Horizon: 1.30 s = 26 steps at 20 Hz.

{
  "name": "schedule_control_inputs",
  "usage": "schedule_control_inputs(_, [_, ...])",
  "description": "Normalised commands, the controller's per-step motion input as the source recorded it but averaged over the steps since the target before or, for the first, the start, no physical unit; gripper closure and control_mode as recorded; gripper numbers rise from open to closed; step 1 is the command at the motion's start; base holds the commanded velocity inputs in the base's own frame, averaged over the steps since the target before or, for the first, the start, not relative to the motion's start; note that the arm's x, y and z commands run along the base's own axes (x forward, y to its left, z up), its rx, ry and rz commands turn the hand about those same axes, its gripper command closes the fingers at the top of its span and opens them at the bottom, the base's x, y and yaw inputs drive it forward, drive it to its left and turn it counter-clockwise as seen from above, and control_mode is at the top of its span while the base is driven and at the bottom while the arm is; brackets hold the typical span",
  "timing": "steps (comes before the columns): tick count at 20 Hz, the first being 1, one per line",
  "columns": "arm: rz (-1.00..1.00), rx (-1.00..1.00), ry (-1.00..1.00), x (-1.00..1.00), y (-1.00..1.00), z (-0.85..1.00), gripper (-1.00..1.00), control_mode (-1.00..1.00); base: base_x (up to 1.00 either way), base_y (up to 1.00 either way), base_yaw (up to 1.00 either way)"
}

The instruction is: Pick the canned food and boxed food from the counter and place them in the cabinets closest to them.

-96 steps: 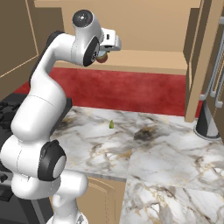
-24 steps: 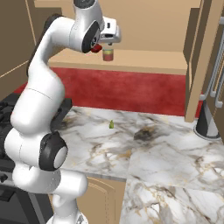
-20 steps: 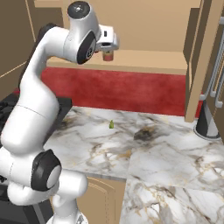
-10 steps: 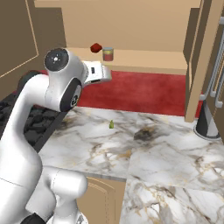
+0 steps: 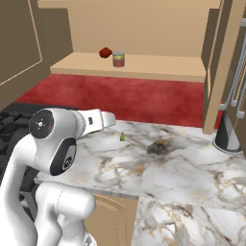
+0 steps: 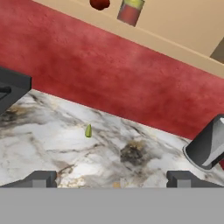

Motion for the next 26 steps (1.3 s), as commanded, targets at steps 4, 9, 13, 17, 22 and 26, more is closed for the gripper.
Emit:
schedule_control_inputs(4, [0.00, 0.00, 0.00, 0.00, 0.00, -0.01, -1.00, -1.00, 0.00, 0.00, 0.00])
schedule_control_inputs(9, [0.00, 0.00, 0.00, 0.00, 0.00, 0.00, -1.00, -1.00, 0.00, 0.00, 0.00])
schedule_control_inputs(13, [0.00, 0.00, 0.00, 0.00, 0.00, 0.00, -1.00, 1.00, 0.00, 0.00, 0.00])
schedule_control_inputs(17, [0.00, 0.00, 0.00, 0.00, 0.00, 0.00, -1.00, 1.00, -0.03, 0.00, 0.00])
schedule_control_inputs(22, [0.00, 0.00, 0.00, 0.00, 0.00, 0.00, -1.00, 1.00, -0.50, 0.00, 0.00])
schedule_control_inputs(26, [0.00, 0.00, 0.00, 0.00, 0.00, 0.00, -1.00, 1.00, -0.68, 0.00, 0.01])
